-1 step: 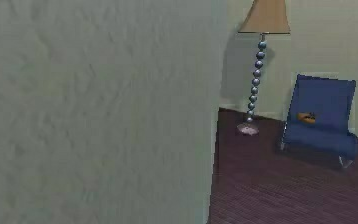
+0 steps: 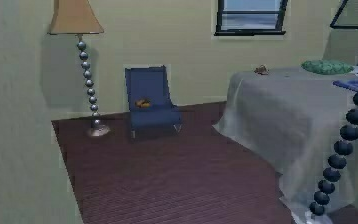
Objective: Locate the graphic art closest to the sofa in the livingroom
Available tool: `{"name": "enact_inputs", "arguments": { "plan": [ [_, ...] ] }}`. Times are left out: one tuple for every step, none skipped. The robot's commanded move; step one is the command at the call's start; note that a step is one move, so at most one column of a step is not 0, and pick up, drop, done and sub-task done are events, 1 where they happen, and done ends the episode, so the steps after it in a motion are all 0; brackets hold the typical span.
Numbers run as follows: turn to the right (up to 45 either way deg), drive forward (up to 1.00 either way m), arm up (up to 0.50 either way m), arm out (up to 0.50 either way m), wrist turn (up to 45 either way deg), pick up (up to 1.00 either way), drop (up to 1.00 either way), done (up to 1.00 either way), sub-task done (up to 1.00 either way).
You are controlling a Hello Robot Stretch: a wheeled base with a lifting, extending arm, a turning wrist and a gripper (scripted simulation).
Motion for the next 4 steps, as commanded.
{"name": "enact_inputs", "arguments": {
  "plan": [
    [45.0,0.00,0.00,0.00,0.0,0.00,0.00,0.00,0.00],
    [27.0,0.00,0.00,0.00,0.0,0.00,0.00,0.00,0.00],
    [0.0,0.15,0.00,0.00,0.0,0.00,0.00,0.00,0.00],
    [-45.0,0.00,0.00,0.00,0.0,0.00,0.00,0.00,0.00]
  ]
}}
